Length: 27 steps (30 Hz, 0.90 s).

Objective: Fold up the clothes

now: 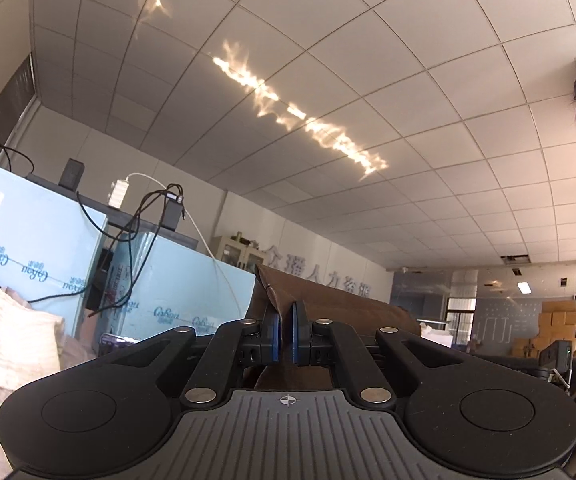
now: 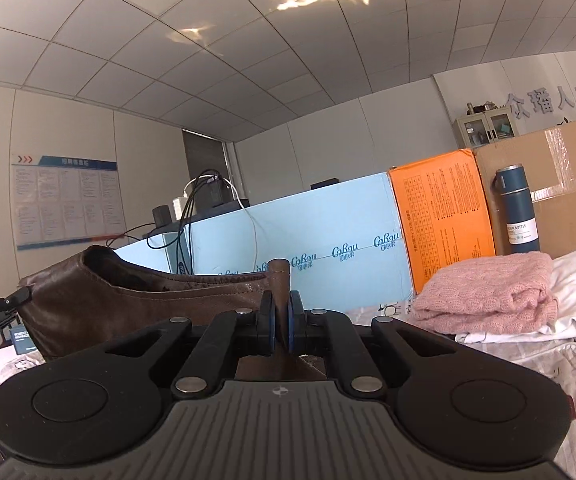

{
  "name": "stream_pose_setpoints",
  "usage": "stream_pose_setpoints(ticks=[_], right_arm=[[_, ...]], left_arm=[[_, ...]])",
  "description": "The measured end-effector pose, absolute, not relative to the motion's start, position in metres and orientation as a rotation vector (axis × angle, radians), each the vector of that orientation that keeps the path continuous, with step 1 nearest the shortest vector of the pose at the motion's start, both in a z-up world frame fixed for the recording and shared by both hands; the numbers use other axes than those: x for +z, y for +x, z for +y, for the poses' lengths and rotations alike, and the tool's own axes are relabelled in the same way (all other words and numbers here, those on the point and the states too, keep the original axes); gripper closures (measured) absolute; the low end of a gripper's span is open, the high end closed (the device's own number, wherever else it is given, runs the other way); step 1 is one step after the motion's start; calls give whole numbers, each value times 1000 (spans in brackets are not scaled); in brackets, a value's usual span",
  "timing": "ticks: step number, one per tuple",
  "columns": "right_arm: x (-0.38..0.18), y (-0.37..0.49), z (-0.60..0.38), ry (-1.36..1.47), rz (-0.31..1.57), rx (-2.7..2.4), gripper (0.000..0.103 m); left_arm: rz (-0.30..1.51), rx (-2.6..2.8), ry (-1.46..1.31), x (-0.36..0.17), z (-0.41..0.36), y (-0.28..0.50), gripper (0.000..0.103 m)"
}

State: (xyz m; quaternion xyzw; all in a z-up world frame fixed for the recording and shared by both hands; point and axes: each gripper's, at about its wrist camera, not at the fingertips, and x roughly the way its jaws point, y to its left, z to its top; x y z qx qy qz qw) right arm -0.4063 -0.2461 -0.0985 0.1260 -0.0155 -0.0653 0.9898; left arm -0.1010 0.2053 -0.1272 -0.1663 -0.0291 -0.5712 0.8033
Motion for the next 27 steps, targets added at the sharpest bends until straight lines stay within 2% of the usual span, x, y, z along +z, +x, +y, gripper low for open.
stream_pose_setpoints(ticks=[3,4,6,8,13,15,17,18,19,23,27], right_arm=[[-105,-423,-237,252,21,-115,96],[-105,-428,-234,254,36,-113,92],[-102,-437,-230,256,38,-109,81],[-97,-447,-228,252,17,-109,54],[-82,-452,-238,258,-70,-139,33],[-84,-431,-247,288,-26,-183,32],[-91,-403,-259,336,52,-237,29],[-96,-386,-265,355,102,-267,29],[-100,-372,-271,371,144,-294,28],[-119,-319,-296,464,281,-333,26],[-137,-279,-311,544,370,-317,24]], left_arm=[[19,-1250,-360,-138,216,-105,97],[46,-1260,-360,-141,220,-105,97],[105,-1284,-352,-147,226,-104,97],[162,-1296,-331,-153,228,-103,93],[283,-1259,-274,-170,225,-96,85],[318,-1246,-250,-175,222,-91,81],[350,-1201,-219,-178,224,-85,62],[366,-1157,-208,-179,229,-82,41],[379,-1114,-204,-180,234,-77,31],[382,-949,-252,-170,252,-40,29],[421,-914,-255,-149,219,17,21]])
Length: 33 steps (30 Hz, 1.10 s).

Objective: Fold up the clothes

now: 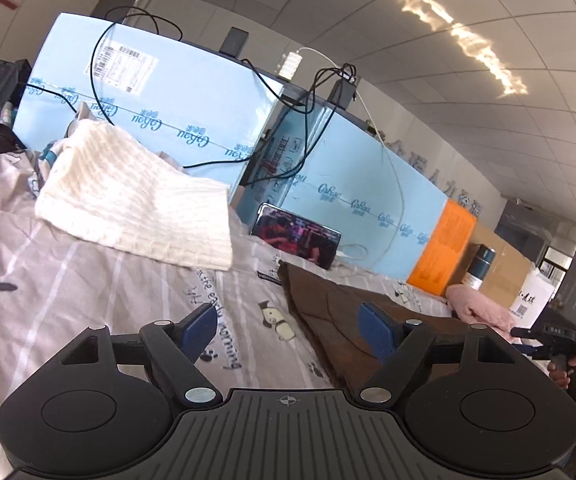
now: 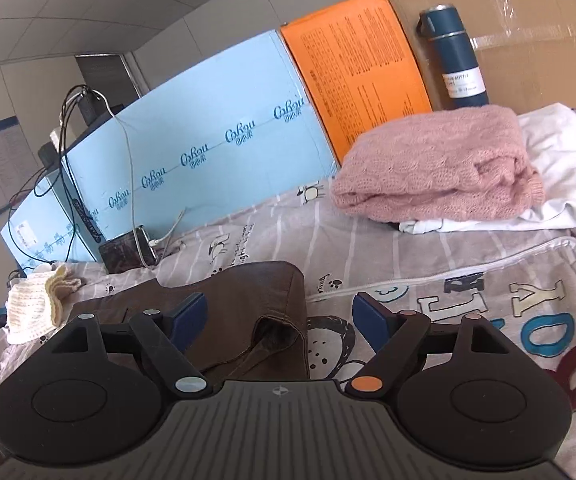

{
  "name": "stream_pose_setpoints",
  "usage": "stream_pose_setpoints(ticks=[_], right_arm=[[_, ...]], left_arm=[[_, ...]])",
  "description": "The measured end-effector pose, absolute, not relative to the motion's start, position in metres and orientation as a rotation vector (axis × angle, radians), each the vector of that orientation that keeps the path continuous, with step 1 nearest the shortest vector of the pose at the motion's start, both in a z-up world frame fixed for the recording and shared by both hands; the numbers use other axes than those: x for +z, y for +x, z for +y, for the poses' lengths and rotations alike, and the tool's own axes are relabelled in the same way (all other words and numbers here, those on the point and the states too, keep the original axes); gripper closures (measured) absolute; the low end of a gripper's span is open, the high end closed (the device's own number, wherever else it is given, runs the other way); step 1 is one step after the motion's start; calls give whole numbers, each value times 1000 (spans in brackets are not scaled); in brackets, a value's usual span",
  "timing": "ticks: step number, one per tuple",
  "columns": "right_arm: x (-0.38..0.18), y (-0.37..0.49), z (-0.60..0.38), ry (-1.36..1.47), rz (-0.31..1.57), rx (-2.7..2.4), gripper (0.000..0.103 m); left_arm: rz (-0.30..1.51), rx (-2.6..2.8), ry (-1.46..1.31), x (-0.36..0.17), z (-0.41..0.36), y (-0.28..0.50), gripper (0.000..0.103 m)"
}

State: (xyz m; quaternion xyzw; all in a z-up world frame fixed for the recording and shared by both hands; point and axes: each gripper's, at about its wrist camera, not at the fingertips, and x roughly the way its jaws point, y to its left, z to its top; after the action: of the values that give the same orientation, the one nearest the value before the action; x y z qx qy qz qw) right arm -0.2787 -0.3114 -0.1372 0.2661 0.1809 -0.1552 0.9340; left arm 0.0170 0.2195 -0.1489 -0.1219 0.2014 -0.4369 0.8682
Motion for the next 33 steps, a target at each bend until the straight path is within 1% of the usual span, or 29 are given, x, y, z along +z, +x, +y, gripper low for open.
stream_pose_setpoints(ticks=[1,2,7,10,11,12,13,14,15,16,17,19,20,23,28,30,33], right_arm=[[-141,-272,-316,575,381,-316,24],[-145,-267,-320,613,386,-308,24],[-160,-247,-342,833,414,-289,23],[-165,-236,-342,849,419,-295,26],[-165,-232,-342,843,420,-294,26],[-164,-228,-341,834,427,-288,28],[-164,-223,-339,824,444,-276,38],[-164,-217,-337,813,464,-261,51],[-164,-212,-335,796,483,-258,55],[-163,-205,-331,755,495,-260,63],[-161,-200,-328,722,503,-261,74],[-159,-192,-323,684,508,-246,83],[-157,-189,-320,656,499,-241,87],[-147,-184,-312,562,467,-238,91],[-119,-174,-302,416,370,-226,92],[-108,-164,-297,329,353,-236,93],[-106,-144,-293,206,400,-257,91]], left_arm=[[431,-928,-227,-146,203,31,17],[455,-938,-208,-144,187,47,16],[663,-923,-184,-154,99,126,15],[767,-887,-192,-171,60,154,15],[762,-885,-183,-175,50,155,15],[737,-889,-161,-176,44,151,13],[729,-917,-138,-177,38,146,13],[716,-950,-119,-177,34,141,14],[701,-984,-91,-177,30,135,24],[685,-1005,-38,-178,24,127,53],[651,-981,35,-179,19,118,64],[582,-962,117,-177,16,102,95],[549,-957,117,-173,19,97,102],[454,-920,89,-157,28,83,102],[362,-846,60,-137,30,81,102],[367,-814,50,-134,26,87,102],[414,-776,79,-138,15,100,101]])
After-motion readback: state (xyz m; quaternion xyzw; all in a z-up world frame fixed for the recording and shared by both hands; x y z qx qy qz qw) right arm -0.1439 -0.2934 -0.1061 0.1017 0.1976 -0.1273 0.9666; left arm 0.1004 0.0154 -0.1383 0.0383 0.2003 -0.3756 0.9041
